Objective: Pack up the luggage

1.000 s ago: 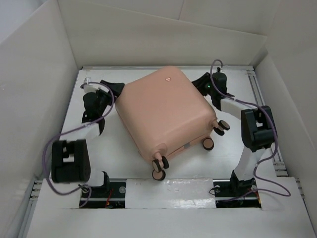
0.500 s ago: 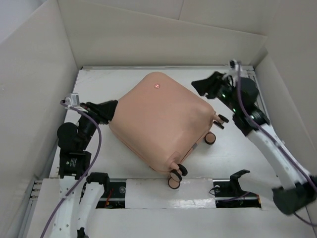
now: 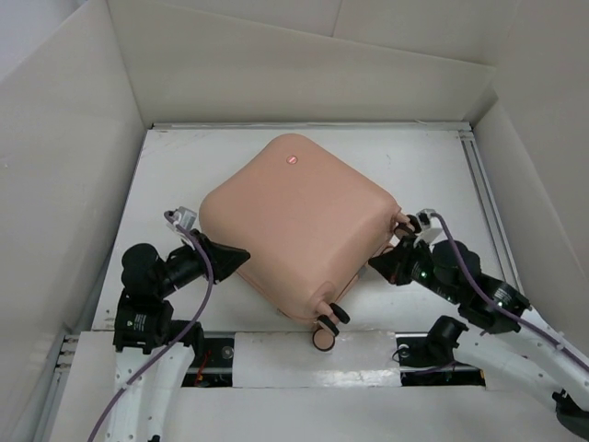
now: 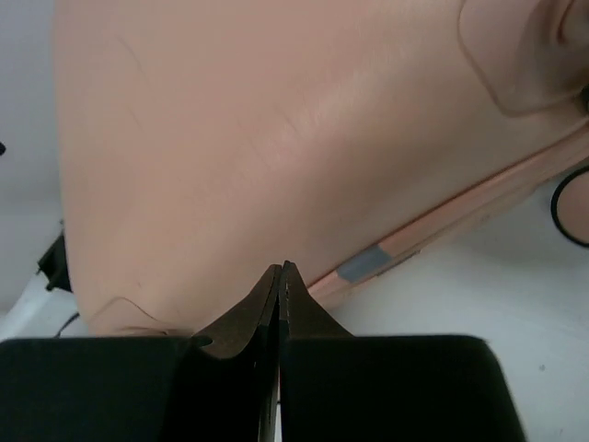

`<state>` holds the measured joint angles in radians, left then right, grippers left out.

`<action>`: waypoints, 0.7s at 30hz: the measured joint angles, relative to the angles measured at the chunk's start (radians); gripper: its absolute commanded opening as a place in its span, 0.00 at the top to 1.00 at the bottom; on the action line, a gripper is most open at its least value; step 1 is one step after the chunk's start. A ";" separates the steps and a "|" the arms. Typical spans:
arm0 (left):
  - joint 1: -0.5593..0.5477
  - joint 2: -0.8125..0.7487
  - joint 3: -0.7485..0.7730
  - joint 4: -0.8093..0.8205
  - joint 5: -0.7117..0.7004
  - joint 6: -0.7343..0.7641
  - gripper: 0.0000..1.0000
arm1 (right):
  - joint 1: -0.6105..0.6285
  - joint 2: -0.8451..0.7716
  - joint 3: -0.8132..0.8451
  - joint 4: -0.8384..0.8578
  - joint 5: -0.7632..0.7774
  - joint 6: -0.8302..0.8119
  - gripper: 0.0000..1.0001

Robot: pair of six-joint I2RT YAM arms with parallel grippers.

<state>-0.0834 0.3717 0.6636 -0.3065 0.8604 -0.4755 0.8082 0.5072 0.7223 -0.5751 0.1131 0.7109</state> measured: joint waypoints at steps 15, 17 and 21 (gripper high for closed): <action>0.000 -0.082 -0.228 0.054 -0.016 -0.125 0.81 | -0.045 0.542 0.100 0.097 -0.017 -0.058 0.98; 0.000 -0.081 -0.268 0.102 -0.037 -0.162 0.81 | -0.082 0.581 0.121 0.138 -0.016 -0.069 0.95; 0.000 -0.056 -0.365 0.210 -0.074 -0.251 0.80 | -0.193 0.599 0.159 0.258 -0.002 -0.109 0.91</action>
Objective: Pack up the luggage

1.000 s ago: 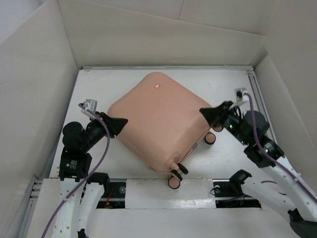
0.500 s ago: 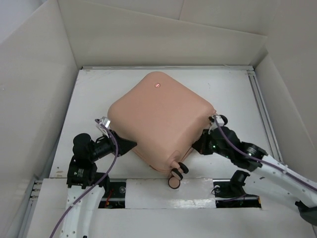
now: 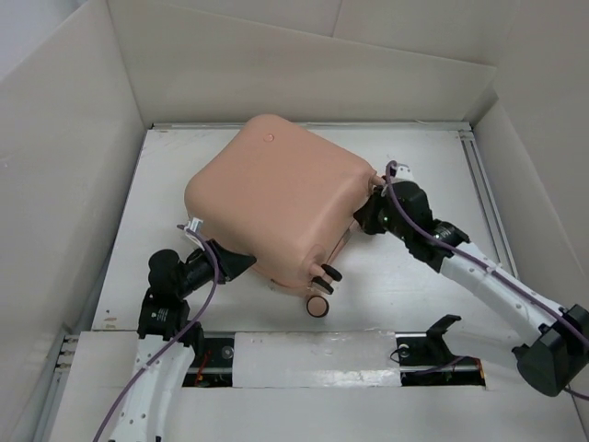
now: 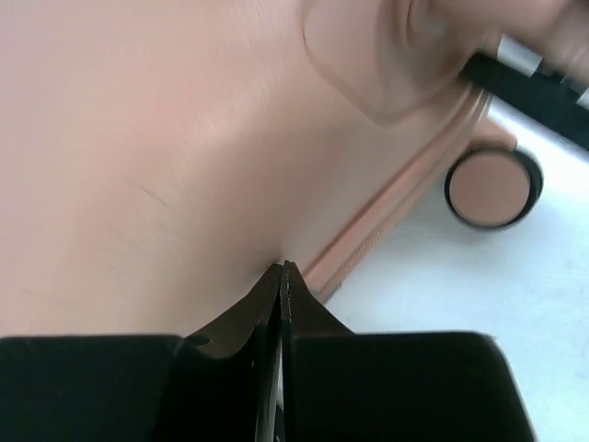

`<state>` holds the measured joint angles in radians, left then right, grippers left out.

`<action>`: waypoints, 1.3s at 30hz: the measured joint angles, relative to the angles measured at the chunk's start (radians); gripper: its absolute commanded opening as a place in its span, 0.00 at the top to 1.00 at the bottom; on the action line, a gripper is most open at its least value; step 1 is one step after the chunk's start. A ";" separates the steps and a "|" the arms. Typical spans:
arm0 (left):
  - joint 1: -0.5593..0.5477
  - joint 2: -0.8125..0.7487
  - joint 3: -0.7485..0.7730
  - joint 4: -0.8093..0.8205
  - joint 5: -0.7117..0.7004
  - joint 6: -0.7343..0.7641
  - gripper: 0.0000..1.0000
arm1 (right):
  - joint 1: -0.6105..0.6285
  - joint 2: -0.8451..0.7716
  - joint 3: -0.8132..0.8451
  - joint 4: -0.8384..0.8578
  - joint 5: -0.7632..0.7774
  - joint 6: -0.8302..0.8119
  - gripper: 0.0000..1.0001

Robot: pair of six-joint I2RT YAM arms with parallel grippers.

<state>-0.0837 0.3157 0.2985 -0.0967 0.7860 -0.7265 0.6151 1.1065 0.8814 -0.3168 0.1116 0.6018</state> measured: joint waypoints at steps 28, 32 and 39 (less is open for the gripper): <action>0.000 0.416 0.406 0.166 -0.243 0.090 0.75 | 0.705 0.163 -0.354 0.478 -0.077 0.120 0.89; 0.000 0.565 0.510 0.070 -0.355 0.135 0.71 | 0.703 0.109 -0.330 0.439 0.000 0.101 0.89; 0.000 0.714 0.859 0.014 -0.475 0.205 0.66 | 0.540 -0.237 -0.338 0.476 0.112 0.103 0.80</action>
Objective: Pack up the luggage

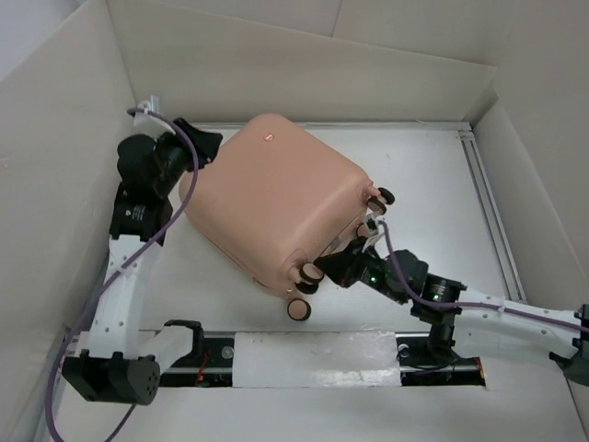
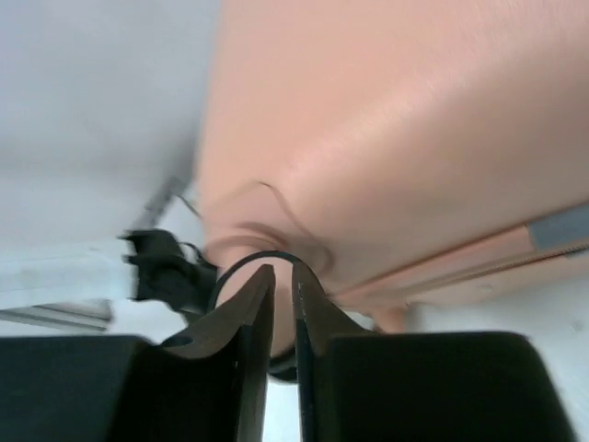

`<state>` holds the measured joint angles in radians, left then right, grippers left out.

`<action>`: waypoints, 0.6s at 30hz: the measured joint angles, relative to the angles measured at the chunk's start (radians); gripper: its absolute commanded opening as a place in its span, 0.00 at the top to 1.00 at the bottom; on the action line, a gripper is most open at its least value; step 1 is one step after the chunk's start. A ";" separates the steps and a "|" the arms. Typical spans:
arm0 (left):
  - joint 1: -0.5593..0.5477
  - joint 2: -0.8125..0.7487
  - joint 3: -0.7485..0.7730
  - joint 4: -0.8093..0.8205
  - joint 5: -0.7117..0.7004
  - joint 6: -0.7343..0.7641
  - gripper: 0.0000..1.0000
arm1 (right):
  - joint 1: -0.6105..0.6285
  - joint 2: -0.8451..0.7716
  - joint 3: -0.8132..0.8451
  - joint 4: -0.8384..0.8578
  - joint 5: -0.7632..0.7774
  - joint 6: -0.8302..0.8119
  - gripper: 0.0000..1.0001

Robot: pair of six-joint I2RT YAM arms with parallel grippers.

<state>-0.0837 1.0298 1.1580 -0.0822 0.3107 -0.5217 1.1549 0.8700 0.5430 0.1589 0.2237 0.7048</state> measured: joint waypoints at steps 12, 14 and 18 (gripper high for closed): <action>-0.876 0.527 0.595 -0.175 -0.757 0.175 0.61 | 0.205 0.051 0.134 -0.126 -0.130 -0.056 0.45; -0.855 0.373 0.350 -0.134 -0.767 0.152 0.61 | 0.248 0.129 0.168 -0.126 -0.145 -0.067 0.46; -0.804 -0.058 0.000 -0.162 -0.845 0.060 0.62 | 0.280 0.275 0.203 -0.117 -0.161 -0.083 0.49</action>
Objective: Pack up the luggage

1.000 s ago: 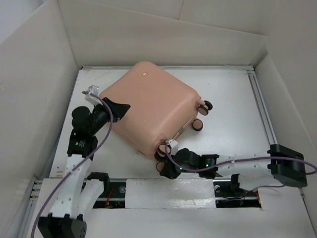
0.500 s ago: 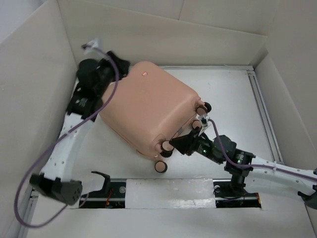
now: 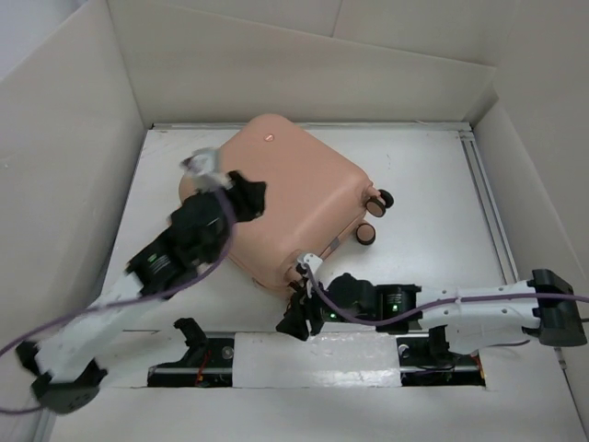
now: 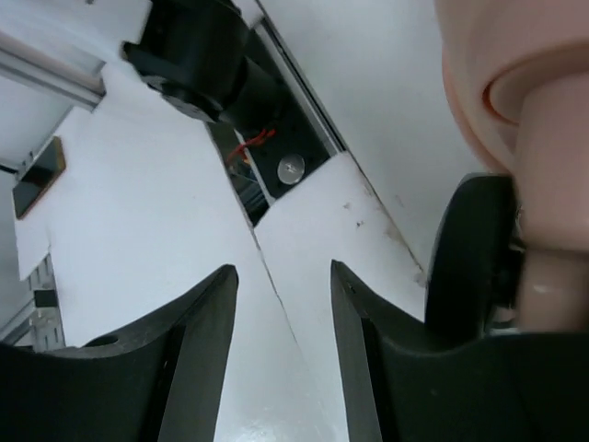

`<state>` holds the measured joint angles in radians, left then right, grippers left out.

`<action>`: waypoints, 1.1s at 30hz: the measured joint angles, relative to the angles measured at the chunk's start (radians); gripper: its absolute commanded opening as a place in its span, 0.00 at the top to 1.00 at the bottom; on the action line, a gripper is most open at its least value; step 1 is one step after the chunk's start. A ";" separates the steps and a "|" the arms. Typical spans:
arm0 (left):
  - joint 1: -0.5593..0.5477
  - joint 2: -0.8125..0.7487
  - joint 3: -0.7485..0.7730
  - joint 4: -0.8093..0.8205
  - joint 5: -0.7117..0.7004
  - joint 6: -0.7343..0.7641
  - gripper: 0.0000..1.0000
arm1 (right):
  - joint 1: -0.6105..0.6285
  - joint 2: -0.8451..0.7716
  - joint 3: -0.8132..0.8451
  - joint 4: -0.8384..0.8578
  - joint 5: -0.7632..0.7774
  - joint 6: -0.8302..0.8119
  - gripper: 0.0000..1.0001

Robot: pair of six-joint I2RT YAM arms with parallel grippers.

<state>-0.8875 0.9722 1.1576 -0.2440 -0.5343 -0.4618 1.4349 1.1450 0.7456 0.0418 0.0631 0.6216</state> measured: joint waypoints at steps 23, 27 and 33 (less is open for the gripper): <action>-0.010 -0.507 -0.775 0.003 -0.023 -0.516 0.64 | -0.316 -0.106 -0.018 0.135 0.150 0.023 0.49; -0.010 -0.513 -0.803 0.079 0.055 -0.519 0.64 | -0.209 -0.229 -0.142 0.118 0.200 0.050 0.62; -0.018 -0.546 -0.880 0.189 0.151 -0.523 0.64 | -0.029 -0.277 -0.324 0.153 0.298 0.119 0.81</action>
<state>-0.9051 0.4267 0.2771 -0.0551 -0.3836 -0.9844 1.4055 0.8677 0.4217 0.1944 0.3607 0.7410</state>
